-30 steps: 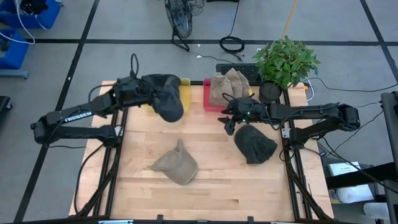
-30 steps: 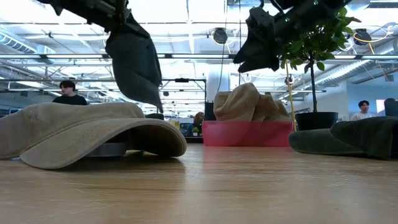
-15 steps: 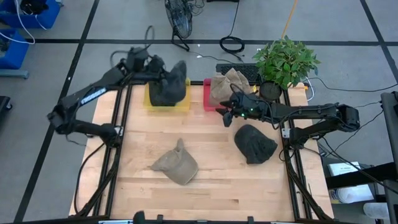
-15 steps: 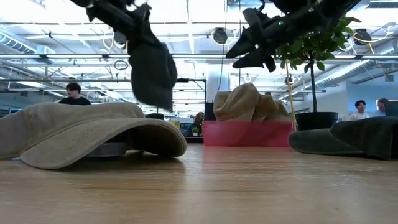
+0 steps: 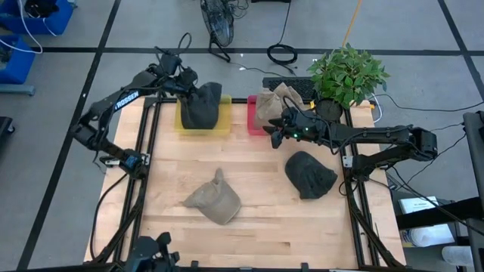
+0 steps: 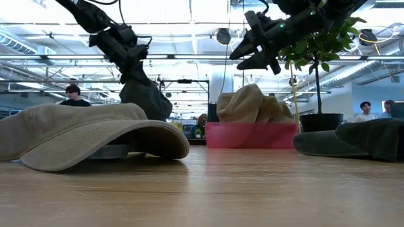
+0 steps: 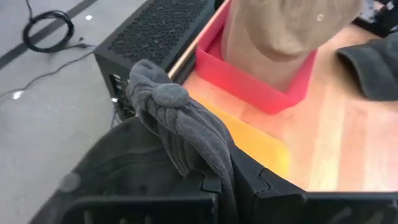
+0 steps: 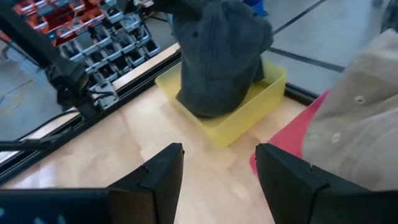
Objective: Pick & Place hat
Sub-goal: Put the black cap into the yellow bin
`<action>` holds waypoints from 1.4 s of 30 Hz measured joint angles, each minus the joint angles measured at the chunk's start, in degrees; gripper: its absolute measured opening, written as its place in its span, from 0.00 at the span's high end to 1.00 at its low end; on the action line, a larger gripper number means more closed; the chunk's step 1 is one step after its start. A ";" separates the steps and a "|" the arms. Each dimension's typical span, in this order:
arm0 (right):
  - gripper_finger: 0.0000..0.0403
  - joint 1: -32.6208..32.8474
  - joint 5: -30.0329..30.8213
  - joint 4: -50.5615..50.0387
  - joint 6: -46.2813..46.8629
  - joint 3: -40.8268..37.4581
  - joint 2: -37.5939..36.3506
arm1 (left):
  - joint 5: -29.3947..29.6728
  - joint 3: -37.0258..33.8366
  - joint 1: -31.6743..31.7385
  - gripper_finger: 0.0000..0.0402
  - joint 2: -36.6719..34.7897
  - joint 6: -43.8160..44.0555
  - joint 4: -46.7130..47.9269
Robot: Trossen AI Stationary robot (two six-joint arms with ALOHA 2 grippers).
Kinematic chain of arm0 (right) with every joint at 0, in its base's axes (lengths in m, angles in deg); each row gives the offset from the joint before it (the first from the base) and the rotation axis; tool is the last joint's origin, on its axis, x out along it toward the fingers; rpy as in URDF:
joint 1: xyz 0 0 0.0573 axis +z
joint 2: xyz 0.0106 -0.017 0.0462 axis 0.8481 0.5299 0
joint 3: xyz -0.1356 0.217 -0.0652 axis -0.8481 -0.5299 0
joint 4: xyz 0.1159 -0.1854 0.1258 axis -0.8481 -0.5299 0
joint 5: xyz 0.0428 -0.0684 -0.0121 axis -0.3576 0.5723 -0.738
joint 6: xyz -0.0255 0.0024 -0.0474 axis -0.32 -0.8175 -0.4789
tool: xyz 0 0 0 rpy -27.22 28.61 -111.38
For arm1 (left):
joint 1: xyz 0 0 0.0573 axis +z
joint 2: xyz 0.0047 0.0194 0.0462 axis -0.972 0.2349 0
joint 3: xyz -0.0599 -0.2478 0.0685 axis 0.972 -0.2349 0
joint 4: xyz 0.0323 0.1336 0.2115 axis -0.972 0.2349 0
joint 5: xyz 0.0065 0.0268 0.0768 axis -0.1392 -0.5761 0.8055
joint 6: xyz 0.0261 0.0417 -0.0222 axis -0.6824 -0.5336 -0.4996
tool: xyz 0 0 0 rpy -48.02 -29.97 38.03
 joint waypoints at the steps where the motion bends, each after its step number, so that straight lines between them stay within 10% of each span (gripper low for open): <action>1: 0.54 -0.05 0.76 0.11 0.01 0.00 0.00 | 0.01 -0.01 0.28 0.98 0.02 -0.78 0.01; 18: 0.55 -0.67 2.68 5.67 -0.69 0.00 0.00 | 20.68 -0.06 3.36 0.94 0.46 4.92 6.15; 27: 0.55 -0.67 2.66 6.49 0.95 0.00 0.02 | 16.26 -0.07 3.44 0.91 0.46 2.85 6.38; 42: 0.55 -0.67 2.66 5.70 1.04 0.00 0.02 | 16.49 -0.07 3.45 0.34 0.46 5.07 5.15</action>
